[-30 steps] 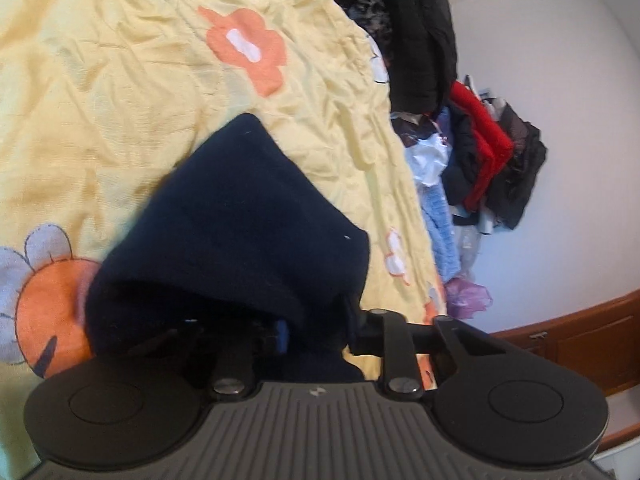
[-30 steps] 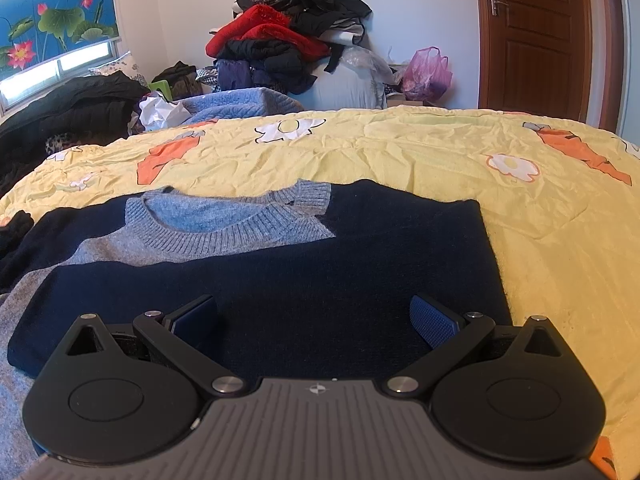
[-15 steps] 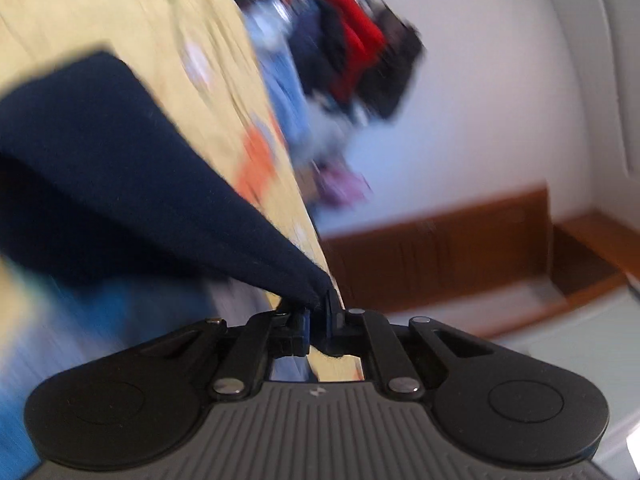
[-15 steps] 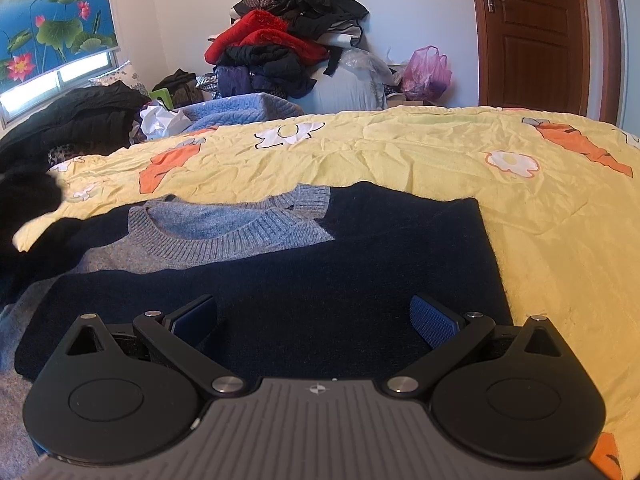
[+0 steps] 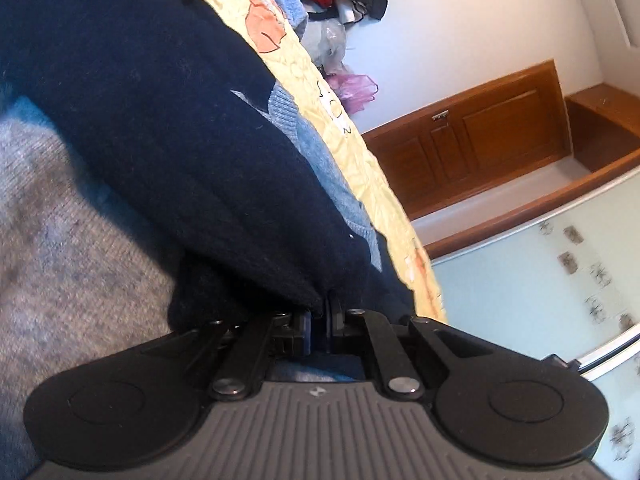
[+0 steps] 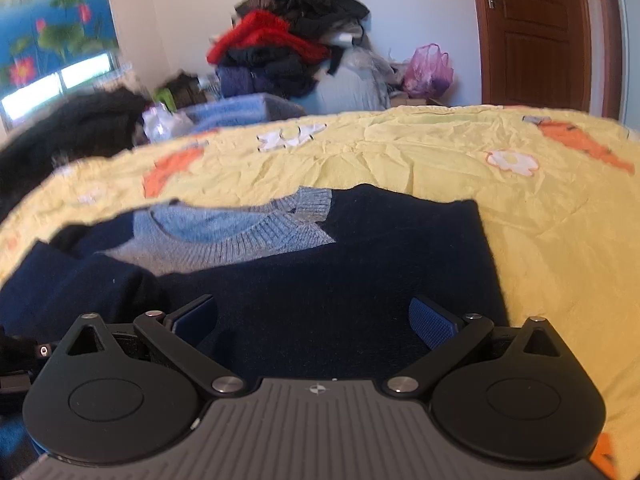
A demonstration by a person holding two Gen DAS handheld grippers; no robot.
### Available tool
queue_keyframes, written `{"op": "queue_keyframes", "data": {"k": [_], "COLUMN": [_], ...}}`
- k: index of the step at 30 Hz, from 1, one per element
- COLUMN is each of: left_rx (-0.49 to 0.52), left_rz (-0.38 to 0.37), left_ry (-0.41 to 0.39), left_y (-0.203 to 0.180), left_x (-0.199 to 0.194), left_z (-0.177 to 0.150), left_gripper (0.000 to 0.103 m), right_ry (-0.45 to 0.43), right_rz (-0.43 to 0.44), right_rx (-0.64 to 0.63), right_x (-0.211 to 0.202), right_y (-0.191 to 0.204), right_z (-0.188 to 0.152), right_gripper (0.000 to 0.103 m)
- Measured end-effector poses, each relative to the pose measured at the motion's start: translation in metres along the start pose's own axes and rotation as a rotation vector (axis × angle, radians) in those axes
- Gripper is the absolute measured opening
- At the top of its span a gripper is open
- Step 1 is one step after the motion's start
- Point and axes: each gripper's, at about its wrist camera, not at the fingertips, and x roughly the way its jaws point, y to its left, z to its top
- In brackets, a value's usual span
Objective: Fold small clothes
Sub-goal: 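Fold the navy sleeve across the sweater body with the left gripper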
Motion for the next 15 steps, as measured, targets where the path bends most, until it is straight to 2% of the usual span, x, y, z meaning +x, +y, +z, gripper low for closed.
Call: {"op": "queue_keyframes", "data": {"k": [1, 3, 5, 7, 9, 10, 11, 12, 13, 15], "left_rx": [-0.01, 0.01, 0.081, 0.204, 0.31, 0.339, 0.354, 0.357, 0.351, 0.327], "left_rz": [-0.008, -0.004, 0.035, 0.094, 0.16, 0.181, 0.194, 0.199, 0.197, 0.207], "left_ry": [0.0, -0.005, -0.035, -0.112, -0.216, -0.262, -0.303, -0.336, -0.355, -0.355], "left_y": [0.002, -0.001, -0.014, -0.034, -0.05, -0.054, -0.057, -0.057, -0.057, -0.053], "left_x": [-0.001, -0.005, -0.01, -0.017, -0.028, -0.033, -0.038, -0.042, -0.046, -0.048], "left_z": [0.001, -0.002, -0.008, -0.019, -0.032, -0.037, -0.04, -0.042, -0.042, -0.039], "left_gripper": [0.007, 0.006, 0.007, 0.01, 0.022, 0.039, 0.062, 0.071, 0.079, 0.079], "right_ry": [-0.007, -0.014, 0.056, 0.148, 0.193, 0.208, 0.221, 0.231, 0.236, 0.259], "right_rz": [0.029, 0.191, 0.322, 0.382, 0.402, 0.407, 0.412, 0.418, 0.427, 0.455], "right_rx": [0.031, 0.138, 0.223, 0.29, 0.337, 0.343, 0.344, 0.338, 0.331, 0.326], "right_x": [-0.006, -0.015, -0.01, 0.006, 0.018, 0.022, 0.026, 0.028, 0.029, 0.031], "right_y": [0.004, 0.01, 0.018, 0.024, 0.027, 0.029, 0.033, 0.038, 0.042, 0.05], "right_z": [0.004, 0.012, 0.02, 0.026, 0.029, 0.029, 0.03, 0.03, 0.028, 0.027], "right_gripper": [0.1, 0.101, 0.101, 0.098, 0.095, 0.095, 0.093, 0.093, 0.092, 0.09]}}
